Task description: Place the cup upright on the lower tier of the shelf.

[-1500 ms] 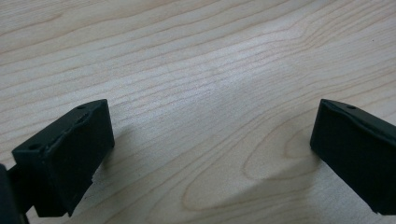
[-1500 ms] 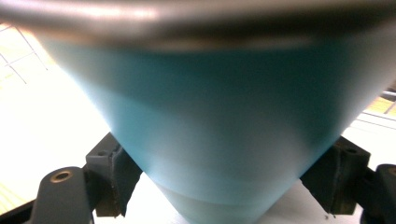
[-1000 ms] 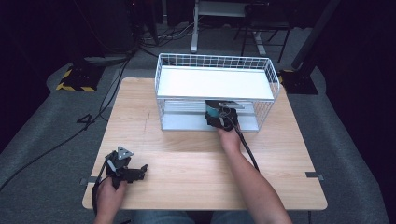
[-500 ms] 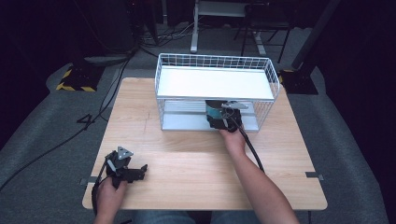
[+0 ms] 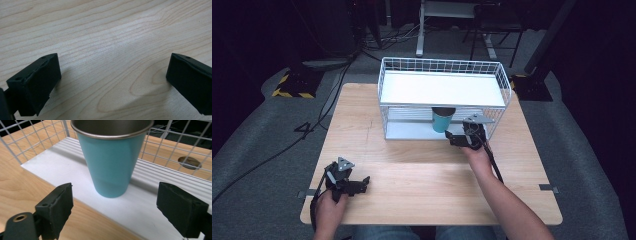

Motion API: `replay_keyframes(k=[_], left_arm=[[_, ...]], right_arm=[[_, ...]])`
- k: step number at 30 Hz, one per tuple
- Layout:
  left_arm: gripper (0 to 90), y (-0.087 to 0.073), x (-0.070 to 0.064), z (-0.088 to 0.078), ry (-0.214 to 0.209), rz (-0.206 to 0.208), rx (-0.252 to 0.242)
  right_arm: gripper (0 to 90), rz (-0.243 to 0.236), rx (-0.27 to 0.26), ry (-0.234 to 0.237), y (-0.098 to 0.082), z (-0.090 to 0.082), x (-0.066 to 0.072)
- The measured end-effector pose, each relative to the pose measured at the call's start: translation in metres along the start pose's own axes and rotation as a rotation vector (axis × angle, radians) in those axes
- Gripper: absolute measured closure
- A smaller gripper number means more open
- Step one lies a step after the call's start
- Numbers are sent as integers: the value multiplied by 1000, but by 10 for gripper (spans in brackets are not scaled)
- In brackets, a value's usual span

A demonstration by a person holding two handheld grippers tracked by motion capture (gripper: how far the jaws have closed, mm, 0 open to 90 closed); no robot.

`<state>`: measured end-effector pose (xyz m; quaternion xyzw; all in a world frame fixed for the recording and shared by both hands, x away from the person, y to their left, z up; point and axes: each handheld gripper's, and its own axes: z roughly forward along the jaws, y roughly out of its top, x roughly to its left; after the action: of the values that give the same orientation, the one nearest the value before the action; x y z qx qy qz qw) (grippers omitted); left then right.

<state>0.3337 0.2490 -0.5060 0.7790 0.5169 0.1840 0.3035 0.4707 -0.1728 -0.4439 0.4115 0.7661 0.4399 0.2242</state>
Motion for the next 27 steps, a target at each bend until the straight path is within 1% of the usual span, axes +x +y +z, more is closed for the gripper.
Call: replay_keyframes(k=[1,2,4,6,8,10,11,12,13,14,16,18,20,21,22,24,25,26,27], left_arm=[[1,0,0,0,0,0,0],[1,0,0,0,-1,0,-1],[1,0,0,0,0,1,0],[1,0,0,0,0,1,0],[1,0,0,0,0,1,0],[1,0,0,0,3,3,-1],[1,0,0,0,3,3,-1],[1,0,0,0,3,3,-1],[1,1,0,1,1,3,-1],[1,1,0,1,0,-1,-3],[1,2,0,1,0,0,-3],[1,2,0,2,2,2,-2],[1,3,0,2,1,5,-1],[1,3,0,2,1,5,-1],[1,3,0,2,1,3,-2],[1,3,0,2,0,3,-1],[1,3,0,2,0,3,-1],[1,3,0,2,0,3,-1],[1,3,0,2,0,3,-1]], right_arm=[[144,0,0,0,0,0,0],[144,0,-2,2,-1,-3,-1],[145,2,0,17,-4,-19,-5],[146,-5,-4,19,-6,-25,-6],[148,-18,-5,23,-9,-36,-8],[151,-26,3,27,-11,-44,-9],[153,-25,5,27,-12,-48,-10],[153,-25,5,27,-12,-48,-10],[155,-10,1,31,-15,-59,-12],[155,-3,1,33,-17,-62,-13],[155,-4,2,32,-20,-71,-16],[155,-12,3,32,-23,-78,-18],[155,-32,11,26,-28,-86,-21],[155,-32,11,26,-28,-86,-21],[155,-41,19,23,-32,-93,-23],[156,-36,14,30,-36,-99,-24],[156,-36,14,30,-36,-99,-24],[158,-36,12,36,-40,-105,-26],[158,-41,10,35,-42,-108,-27]])
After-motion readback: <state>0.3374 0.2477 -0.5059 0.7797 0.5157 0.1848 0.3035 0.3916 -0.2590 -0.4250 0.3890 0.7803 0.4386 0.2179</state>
